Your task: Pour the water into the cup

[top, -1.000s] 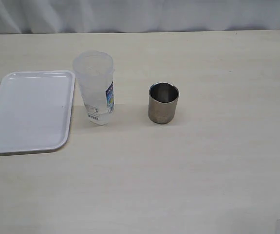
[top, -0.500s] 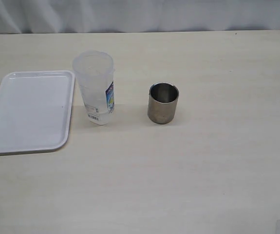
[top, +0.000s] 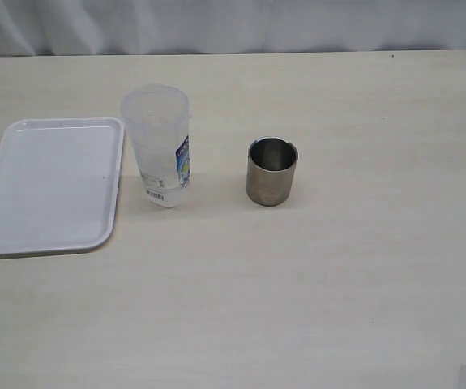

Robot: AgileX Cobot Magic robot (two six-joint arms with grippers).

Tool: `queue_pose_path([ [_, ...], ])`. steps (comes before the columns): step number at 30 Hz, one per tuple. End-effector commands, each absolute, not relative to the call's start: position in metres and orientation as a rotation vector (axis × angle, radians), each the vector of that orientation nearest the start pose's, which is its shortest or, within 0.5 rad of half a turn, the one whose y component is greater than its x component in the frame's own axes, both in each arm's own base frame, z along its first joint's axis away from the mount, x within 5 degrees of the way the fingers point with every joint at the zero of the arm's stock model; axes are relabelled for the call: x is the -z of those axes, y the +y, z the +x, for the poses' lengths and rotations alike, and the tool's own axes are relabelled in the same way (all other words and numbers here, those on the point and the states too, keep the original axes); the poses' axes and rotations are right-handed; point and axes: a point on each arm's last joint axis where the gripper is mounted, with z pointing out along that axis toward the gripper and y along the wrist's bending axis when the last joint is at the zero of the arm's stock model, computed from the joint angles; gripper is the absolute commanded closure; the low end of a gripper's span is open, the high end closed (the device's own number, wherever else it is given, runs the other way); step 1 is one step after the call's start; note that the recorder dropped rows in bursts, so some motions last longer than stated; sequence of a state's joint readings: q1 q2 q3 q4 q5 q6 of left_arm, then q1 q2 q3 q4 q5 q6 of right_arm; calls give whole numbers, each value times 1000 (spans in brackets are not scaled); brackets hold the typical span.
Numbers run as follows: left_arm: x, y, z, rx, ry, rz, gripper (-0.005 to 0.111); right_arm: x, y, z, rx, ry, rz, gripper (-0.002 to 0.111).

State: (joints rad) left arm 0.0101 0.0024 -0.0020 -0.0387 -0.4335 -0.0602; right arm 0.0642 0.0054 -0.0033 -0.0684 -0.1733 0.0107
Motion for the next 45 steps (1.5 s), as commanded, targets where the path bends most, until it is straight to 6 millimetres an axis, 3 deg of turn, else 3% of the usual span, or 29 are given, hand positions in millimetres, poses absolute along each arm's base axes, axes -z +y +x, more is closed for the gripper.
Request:
queue_pose_path([
  [1,-249,2,45,91,1062,-87,11,-230,4,53,-14,1290,-81,104],
  [8,-247,4,46,122,1083,-131,11,-230,4,53,-16,1292,-79,104],
  [11,-247,4,46,127,1091,-141,21,-230,4,53,-16,1292,-79,104],
  [21,-235,3,51,122,1226,-128,107,-230,4,53,-18,1292,-78,104],
  [28,-241,3,49,123,1162,-128,103,-230,4,53,-143,1297,17,104],
  [30,-243,3,50,130,1145,-133,94,-230,4,53,-143,1297,17,104],
  [35,-247,-2,62,174,1142,-81,51,-230,4,53,-143,1297,17,104],
  [37,-246,-7,70,171,1181,-16,41,-230,4,53,-143,1297,17,104],
  [45,-231,-30,102,219,1320,285,39,-230,4,53,-147,1299,21,104],
])
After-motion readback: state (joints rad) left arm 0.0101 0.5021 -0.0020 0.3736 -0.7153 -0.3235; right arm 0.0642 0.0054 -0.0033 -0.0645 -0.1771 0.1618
